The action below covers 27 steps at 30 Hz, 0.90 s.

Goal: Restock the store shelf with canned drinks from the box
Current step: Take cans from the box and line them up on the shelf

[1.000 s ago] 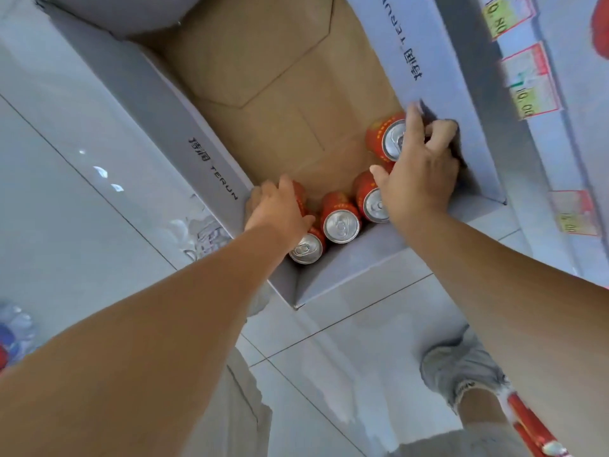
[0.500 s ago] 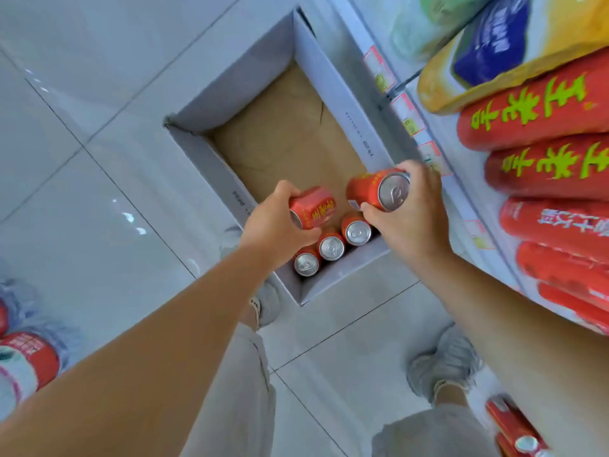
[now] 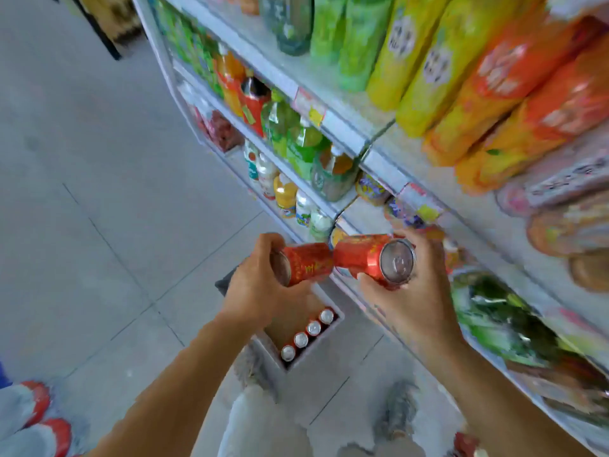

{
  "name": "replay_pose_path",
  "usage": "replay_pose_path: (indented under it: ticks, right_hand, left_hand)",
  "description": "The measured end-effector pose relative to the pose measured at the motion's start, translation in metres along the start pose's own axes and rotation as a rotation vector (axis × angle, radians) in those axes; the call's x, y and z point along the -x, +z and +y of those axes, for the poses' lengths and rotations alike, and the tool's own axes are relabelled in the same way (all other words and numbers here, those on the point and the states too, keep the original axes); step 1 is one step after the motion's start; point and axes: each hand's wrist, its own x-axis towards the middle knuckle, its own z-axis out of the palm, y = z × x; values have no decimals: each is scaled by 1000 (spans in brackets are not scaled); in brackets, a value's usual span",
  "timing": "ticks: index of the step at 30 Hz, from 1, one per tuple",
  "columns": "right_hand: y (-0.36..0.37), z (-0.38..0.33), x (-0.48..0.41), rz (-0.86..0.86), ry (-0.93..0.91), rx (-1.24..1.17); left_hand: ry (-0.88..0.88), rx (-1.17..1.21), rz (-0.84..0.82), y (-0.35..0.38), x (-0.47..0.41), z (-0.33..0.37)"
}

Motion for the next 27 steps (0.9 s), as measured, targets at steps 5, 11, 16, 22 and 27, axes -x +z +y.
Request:
replay_pose_path:
  ticks: [5, 11, 16, 22, 27]
  right_hand:
    - [-97, -86, 26, 223, -160, -28]
    - [-203, -128, 53, 447, -161, -104]
    - [-286, -137, 81, 642, -140, -174]
    - [-353, -131, 74, 873, -168, -86]
    - [-380, -115, 35, 840, -94, 58]
  left_hand:
    - [326, 25, 28, -54, 43, 121]
    - [732, 55, -15, -75, 78, 247]
    - [844, 201, -109, -55, 104, 316]
    - [931, 325, -121, -25, 120, 367]
    - [983, 285, -117, -14, 121, 386]
